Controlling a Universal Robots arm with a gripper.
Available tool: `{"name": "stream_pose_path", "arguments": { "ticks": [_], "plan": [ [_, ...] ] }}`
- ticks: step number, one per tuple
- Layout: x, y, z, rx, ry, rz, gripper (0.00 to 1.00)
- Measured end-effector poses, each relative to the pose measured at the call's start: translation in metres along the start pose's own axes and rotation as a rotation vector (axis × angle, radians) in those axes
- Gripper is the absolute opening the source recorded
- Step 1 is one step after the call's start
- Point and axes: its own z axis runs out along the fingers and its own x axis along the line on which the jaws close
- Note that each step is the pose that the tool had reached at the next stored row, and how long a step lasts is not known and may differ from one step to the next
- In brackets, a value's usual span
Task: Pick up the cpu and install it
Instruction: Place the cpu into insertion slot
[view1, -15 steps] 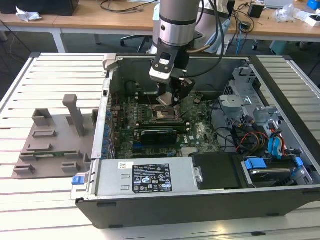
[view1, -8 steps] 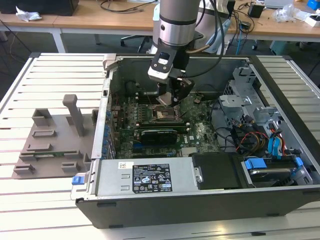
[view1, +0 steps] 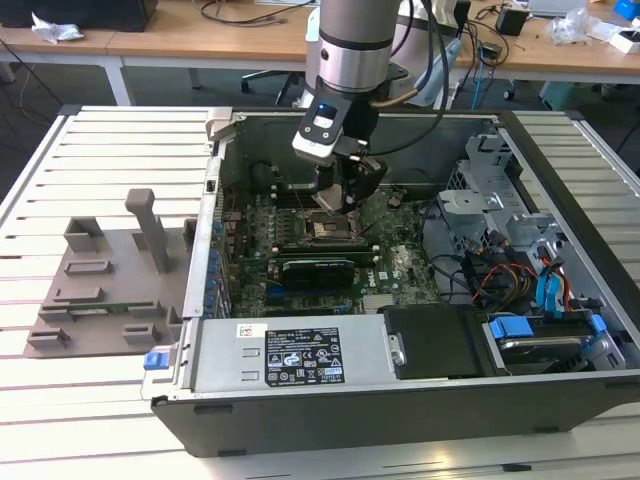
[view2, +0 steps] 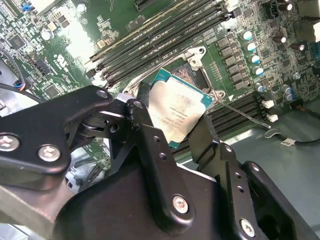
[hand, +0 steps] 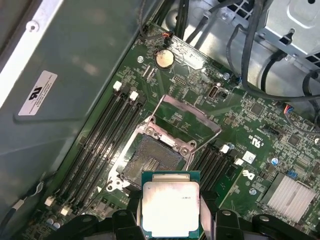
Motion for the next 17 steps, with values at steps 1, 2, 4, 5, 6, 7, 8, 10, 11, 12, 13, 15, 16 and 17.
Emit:
{"name": "stream_pose_path", "arguments": {
  "ticks": [1, 2, 4, 5, 6, 7, 8, 10, 11, 12, 13, 15, 16, 17],
  "plan": [
    [0.0, 0.0, 0.0, 0.0001, 0.0001, 0.005, 0.55],
    [0.0, 0.0, 0.0, 0.0002, 0.0002, 0.01, 0.55],
    [0.0, 0.0, 0.0, 0.0005, 0.0005, 0.02, 0.55],
    [0.0, 0.0, 0.0, 0.0006, 0.0005, 0.024, 0.55],
    [0.0, 0.0, 0.0, 0.0008, 0.0007, 0.031, 0.55],
    [0.0, 0.0, 0.0, 0.0009, 0.0009, 0.037, 0.55],
    [0.0, 0.0, 0.0, 0.0011, 0.001, 0.044, 0.55],
    [0.0, 0.0, 0.0, 0.0013, 0.0012, 0.049, 0.55],
    [0.0, 0.0, 0.0, 0.0013, 0.0012, 0.051, 0.55],
    [0.0, 0.0, 0.0, 0.0014, 0.0013, 0.055, 0.55],
    [0.0, 0.0, 0.0, 0.0014, 0.0014, 0.057, 0.55],
    [0.0, 0.0, 0.0, 0.0016, 0.0015, 0.064, 0.55],
    [0.0, 0.0, 0.0, 0.0017, 0.0016, 0.068, 0.55],
    [0.0, 0.0, 0.0, 0.0017, 0.0017, 0.071, 0.55]
  ]
}}
